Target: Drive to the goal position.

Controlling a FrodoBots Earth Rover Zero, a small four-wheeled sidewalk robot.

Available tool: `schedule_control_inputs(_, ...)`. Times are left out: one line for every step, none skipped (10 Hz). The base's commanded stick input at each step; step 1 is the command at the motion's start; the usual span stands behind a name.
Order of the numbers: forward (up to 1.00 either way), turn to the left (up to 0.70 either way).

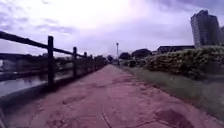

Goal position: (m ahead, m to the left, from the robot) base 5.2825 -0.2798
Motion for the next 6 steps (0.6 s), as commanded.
schedule_control_inputs(1.0, 0.0)
schedule_control_inputs(1.0, 0.0)
schedule_control_inputs(1.0, 0.0)
schedule_control_inputs(1.0, 0.0)
schedule_control_inputs(1.0, 0.16)
schedule_control_inputs(1.0, 0.37)
